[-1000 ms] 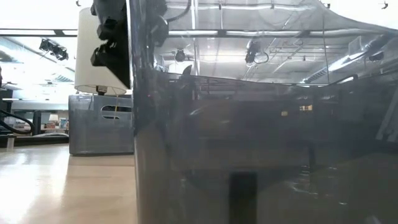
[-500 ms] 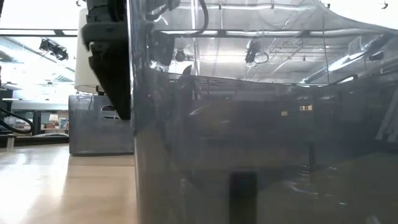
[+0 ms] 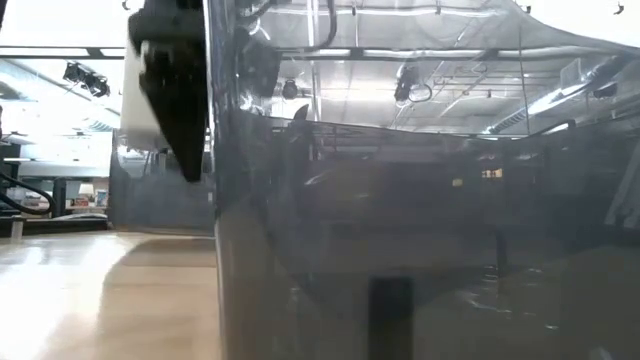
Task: Stack baskets on shelf by color
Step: Stack the top left gray bin on the bottom center gray bin
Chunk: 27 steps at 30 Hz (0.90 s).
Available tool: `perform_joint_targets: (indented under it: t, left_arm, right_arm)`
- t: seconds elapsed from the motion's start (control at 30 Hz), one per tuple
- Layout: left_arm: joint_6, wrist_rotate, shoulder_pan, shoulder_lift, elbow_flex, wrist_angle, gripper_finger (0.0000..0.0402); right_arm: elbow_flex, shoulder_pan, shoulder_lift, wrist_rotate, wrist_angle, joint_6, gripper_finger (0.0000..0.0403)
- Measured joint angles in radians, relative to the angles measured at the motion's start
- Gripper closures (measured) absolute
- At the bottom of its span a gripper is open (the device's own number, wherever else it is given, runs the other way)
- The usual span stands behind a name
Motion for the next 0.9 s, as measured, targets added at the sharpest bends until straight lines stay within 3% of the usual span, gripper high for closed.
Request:
perform_joint_targets:
  t: [0.17,0.37,0.5,0.7,0.9]
  left_arm:
    - [0.059,0.034,-0.017,-0.007,0.198,-0.194,0.0396]
    - [0.190,0.228,-0.044,-0.007,0.456,-0.356,0.0396]
    - [0.446,0.227,-0.076,-0.008,0.592,-0.361,0.0396]
    - [0.751,0.213,-0.108,-0.007,0.637,-0.272,0.0396]
    - [1.031,0.162,-0.150,0.062,0.636,-0.182,0.0396]
  right_arm:
    - [0.000,0.000,0.000,0.000,-0.001,-0.014,0.0206]
    - [0.000,-0.005,0.001,0.012,0.000,-0.018,0.0206]
    - [0.000,-0.017,0.001,0.037,0.000,-0.001,0.0206]
    - [0.000,-0.036,0.001,0.147,0.000,0.019,0.0206]
    - [0.000,-0.046,0.000,0.157,0.000,0.107,0.0206]
